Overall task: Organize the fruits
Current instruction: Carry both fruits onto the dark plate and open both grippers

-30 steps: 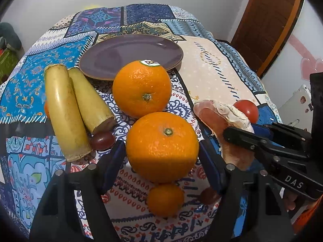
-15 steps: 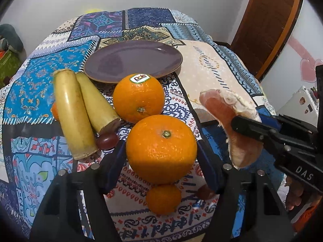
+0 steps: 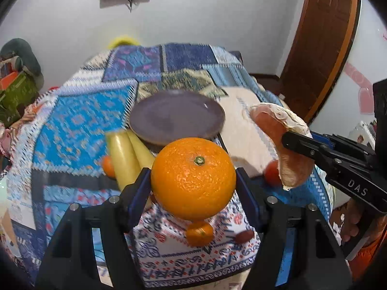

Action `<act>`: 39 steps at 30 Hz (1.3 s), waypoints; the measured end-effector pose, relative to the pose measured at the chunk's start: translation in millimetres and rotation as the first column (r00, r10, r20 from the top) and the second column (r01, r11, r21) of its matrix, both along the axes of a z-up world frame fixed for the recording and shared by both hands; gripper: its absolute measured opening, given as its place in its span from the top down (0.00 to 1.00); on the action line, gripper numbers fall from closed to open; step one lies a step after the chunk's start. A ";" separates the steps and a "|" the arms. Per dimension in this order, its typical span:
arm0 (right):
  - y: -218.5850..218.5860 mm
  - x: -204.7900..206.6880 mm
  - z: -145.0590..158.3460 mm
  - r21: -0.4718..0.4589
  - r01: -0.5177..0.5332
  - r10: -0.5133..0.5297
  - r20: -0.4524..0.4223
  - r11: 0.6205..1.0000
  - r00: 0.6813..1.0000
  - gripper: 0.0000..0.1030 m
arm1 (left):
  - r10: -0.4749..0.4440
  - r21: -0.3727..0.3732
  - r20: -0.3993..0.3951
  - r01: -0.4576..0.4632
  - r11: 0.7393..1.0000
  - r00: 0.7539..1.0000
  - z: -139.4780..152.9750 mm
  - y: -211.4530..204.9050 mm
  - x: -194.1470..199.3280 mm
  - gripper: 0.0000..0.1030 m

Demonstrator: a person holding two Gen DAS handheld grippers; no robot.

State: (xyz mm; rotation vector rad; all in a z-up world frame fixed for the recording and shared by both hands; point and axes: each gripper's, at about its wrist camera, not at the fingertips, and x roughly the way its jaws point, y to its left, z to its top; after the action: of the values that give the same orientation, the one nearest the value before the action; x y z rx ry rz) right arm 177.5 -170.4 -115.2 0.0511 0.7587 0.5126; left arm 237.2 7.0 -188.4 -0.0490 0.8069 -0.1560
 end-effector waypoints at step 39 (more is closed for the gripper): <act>50.9 119.4 2.9 -0.001 -0.003 0.003 0.050 1.000 0.999 0.79 | 0.086 0.109 -0.055 -0.080 0.991 0.995 -22.5 45.6 151.7 0.33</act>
State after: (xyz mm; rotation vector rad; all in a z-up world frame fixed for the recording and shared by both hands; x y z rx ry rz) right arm 296.9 -119.5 -112.3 0.0365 0.7101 0.5149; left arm 388.9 52.6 -210.8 0.0134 0.8705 -0.0324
